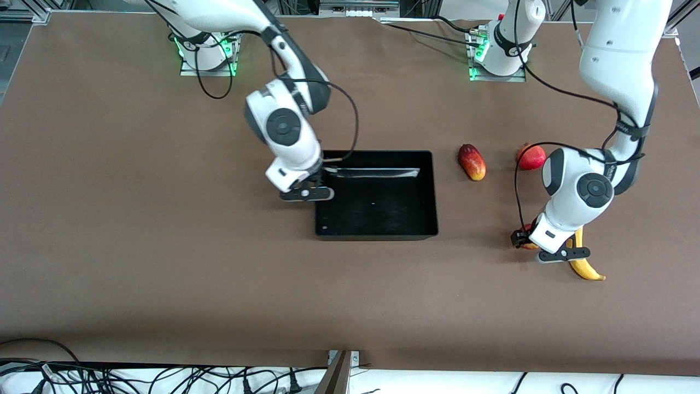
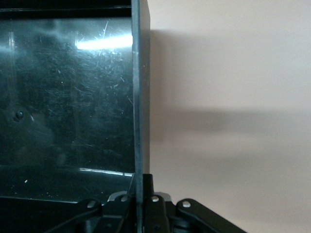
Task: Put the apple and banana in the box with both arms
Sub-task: 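Drag the black box toward the fruit with the right gripper, then carry the apple over the box while the right gripper releases the rim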
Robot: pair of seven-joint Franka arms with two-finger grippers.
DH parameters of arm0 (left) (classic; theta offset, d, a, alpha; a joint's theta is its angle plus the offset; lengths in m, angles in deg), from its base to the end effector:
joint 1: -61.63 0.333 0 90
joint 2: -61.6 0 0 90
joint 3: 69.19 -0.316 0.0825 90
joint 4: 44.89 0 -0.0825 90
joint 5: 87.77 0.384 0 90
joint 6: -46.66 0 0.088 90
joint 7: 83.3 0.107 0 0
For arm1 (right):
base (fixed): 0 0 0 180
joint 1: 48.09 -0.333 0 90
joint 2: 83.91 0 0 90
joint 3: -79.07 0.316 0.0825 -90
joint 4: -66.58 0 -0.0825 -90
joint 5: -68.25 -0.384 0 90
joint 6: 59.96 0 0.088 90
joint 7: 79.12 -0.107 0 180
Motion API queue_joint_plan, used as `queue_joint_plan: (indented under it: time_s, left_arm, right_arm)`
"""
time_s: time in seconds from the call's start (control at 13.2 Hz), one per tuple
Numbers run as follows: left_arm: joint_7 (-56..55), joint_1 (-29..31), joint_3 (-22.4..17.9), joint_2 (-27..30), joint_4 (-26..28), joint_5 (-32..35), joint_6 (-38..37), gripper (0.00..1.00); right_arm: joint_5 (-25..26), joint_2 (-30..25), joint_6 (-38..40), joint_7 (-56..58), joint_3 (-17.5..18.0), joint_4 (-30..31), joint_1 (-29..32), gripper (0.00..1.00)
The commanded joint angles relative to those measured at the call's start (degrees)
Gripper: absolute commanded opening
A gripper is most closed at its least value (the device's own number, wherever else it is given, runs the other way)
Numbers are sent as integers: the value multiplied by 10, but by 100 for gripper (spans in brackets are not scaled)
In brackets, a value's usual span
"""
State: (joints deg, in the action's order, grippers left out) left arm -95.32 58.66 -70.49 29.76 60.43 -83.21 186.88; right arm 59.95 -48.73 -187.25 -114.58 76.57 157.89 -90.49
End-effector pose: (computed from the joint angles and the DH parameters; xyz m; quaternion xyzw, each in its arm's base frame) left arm 0.6517 -0.0199 0.2304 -0.9974 -0.0585 -0.0303 0.0288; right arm 0.5291 0.4537 0.2764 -0.9989 0.0007 0.0218 0.0405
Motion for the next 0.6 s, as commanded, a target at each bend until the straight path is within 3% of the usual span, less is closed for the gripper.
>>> queue_joint_plan:
  time_s: [0.0, 0.23, 0.3, 0.38, 0.45, 0.53]
  left_arm:
    - [-40, -16, 15, 60, -60, 20, -202, 0]
    - [-125, -17, 59, 65, -141, 10, -326, 0]
    - [-170, -17, 83, 67, -144, 7, -336, 0]
    - [-213, -19, 108, 66, -142, 7, -339, 0]
    - [-253, -21, 126, 64, -141, 7, -339, 0]
    - [-286, -21, 148, 60, -140, 11, -337, 0]
  right_arm:
    - [-8, 54, -42, -52, -8, -52, -30, 0]
    - [-8, 67, -64, -71, -8, -52, -45, 0]
    - [-8, 67, -64, -71, -8, -52, -45, 8]
    - [-8, 66, -64, -70, -8, -52, -43, 69]
    - [-8, 63, -64, -65, -10, -52, -42, 100]
    - [-7, 60, -60, -61, -12, -53, -38, 100]
